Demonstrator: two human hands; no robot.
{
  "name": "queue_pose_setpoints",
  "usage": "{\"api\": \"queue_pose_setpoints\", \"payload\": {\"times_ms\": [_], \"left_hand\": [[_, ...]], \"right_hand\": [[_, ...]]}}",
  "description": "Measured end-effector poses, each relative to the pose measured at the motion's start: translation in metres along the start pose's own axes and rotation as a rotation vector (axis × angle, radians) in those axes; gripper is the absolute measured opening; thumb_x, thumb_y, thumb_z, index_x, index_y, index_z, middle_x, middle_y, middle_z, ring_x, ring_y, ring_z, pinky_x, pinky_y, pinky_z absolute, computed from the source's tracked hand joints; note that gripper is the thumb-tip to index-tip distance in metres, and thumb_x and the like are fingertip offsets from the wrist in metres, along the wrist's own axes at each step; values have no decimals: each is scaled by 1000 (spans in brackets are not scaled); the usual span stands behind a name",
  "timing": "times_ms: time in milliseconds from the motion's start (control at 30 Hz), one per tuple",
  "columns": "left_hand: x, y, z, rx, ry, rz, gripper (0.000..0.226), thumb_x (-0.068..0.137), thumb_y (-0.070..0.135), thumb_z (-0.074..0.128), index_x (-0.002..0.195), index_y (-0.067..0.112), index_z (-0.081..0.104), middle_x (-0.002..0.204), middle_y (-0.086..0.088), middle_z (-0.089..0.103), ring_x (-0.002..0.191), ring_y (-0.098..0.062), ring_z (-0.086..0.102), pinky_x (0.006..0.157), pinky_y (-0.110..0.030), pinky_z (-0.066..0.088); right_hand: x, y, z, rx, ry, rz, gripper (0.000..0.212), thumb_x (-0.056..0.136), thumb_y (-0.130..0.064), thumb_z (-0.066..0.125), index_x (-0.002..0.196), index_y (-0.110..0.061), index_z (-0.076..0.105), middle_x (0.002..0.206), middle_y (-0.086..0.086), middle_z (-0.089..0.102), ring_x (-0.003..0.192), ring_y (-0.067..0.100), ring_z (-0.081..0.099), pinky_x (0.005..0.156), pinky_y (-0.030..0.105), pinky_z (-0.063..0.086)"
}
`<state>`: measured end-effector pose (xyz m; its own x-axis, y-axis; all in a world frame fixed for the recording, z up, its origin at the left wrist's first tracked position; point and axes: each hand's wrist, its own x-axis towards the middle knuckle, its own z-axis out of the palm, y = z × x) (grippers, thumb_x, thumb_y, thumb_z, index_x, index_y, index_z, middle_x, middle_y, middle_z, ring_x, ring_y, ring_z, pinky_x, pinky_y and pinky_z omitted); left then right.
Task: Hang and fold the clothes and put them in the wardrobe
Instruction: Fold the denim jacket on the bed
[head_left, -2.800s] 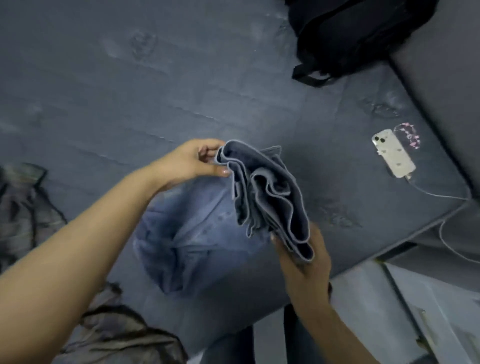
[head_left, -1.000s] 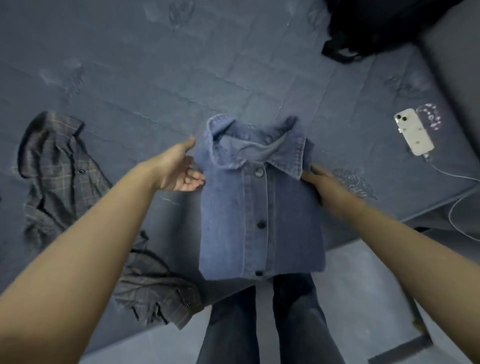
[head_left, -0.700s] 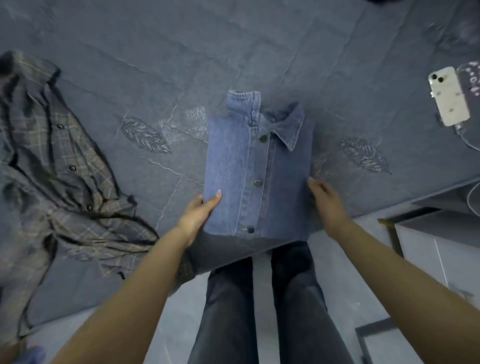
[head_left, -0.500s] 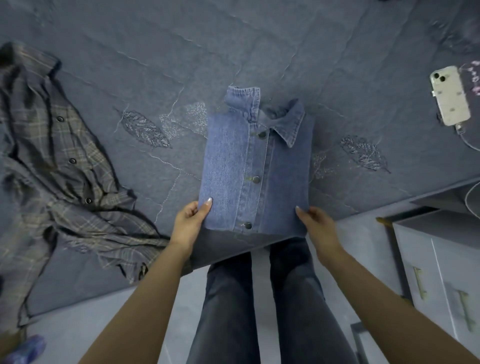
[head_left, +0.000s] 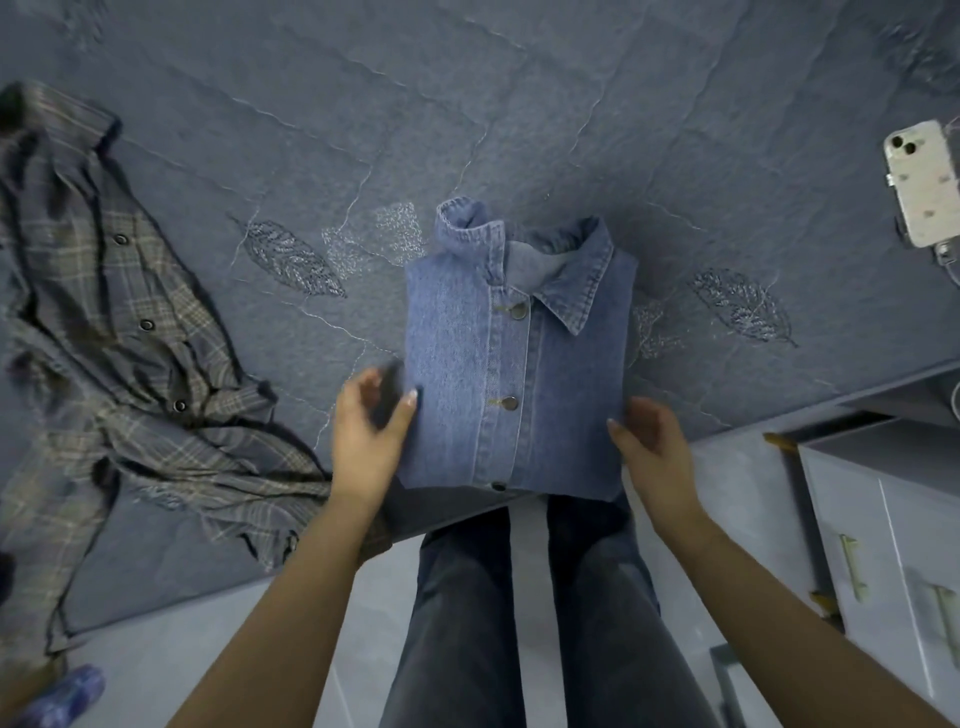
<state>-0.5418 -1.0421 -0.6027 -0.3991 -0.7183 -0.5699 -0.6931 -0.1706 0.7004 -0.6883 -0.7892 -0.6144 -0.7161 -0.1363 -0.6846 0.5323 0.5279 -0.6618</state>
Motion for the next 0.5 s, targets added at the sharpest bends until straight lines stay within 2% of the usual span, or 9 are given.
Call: {"api": "queue_pose_setpoints", "payload": {"times_ms": [67, 100, 167, 200, 267, 333, 400, 467, 500], "left_hand": [[23, 44, 3, 72, 84, 126, 20, 87, 29, 71, 97, 20, 56, 95, 7, 63, 83, -4, 60, 84, -28, 51], [37, 68, 7, 72, 79, 125, 22, 87, 36, 69, 88, 19, 56, 86, 4, 65, 74, -6, 61, 80, -32, 52], [69, 112, 22, 37, -17, -20, 48, 85, 59, 62, 82, 12, 58, 78, -5, 68, 63, -14, 65, 63, -32, 57], [85, 131, 31, 16, -99, -136, 60, 82, 69, 57, 82, 9, 59, 78, -7, 69, 60, -16, 66, 57, -29, 56], [112, 157, 47, -17, -263, -354, 68, 79, 78, 50, 88, 11, 59, 83, -9, 67, 65, -19, 66, 54, -28, 56], [129, 162, 61, -29, -368, -470, 57, 84, 69, 54, 95, 12, 56, 85, -8, 61, 72, -19, 63, 61, -32, 57], [139, 155, 67, -71, -392, -503, 32, 94, 40, 61, 100, 9, 55, 82, -6, 61, 71, -16, 62, 67, -31, 58], [144, 144, 64, -193, -358, -529, 8, 95, 13, 59, 98, 6, 57, 73, -5, 67, 63, -14, 66, 63, -28, 59], [143, 138, 58, -277, -350, -545, 5, 94, 9, 60, 92, 5, 59, 67, -4, 69, 58, -12, 68, 57, -25, 58]], "right_hand": [[14, -28, 5, -47, 27, -132, 30, 92, -17, 65, 121, -18, 56, 120, -4, 60, 103, -1, 58, 89, 14, 45], [25, -44, 8, -79, 42, -208, 27, 93, -18, 65, 118, -19, 57, 119, -2, 59, 100, 0, 57, 88, 11, 44], [50, -77, 18, -155, 81, -353, 27, 93, -19, 65, 119, -14, 58, 116, 2, 57, 99, 4, 54, 87, 9, 42], [65, -93, 24, -176, 100, -389, 31, 93, -22, 65, 120, -12, 57, 116, 3, 57, 100, 7, 54, 88, 12, 43], [93, -121, 36, -224, 128, -390, 43, 92, -28, 66, 127, -8, 52, 123, 9, 53, 108, 16, 54, 92, 21, 44], [120, -137, 46, -306, 123, -322, 55, 92, -36, 64, 134, -4, 46, 133, 13, 46, 117, 23, 52, 98, 27, 41], [140, -148, 51, -349, 70, -196, 59, 91, -42, 64, 132, -1, 50, 130, 15, 50, 119, 26, 52, 99, 32, 42], [151, -152, 51, -331, -18, -125, 42, 90, -38, 66, 102, 3, 65, 92, 12, 62, 96, 28, 62, 87, 41, 52], [153, -153, 50, -322, -36, -120, 35, 90, -34, 68, 84, 1, 64, 73, 9, 57, 80, 26, 61, 79, 45, 54]]}}
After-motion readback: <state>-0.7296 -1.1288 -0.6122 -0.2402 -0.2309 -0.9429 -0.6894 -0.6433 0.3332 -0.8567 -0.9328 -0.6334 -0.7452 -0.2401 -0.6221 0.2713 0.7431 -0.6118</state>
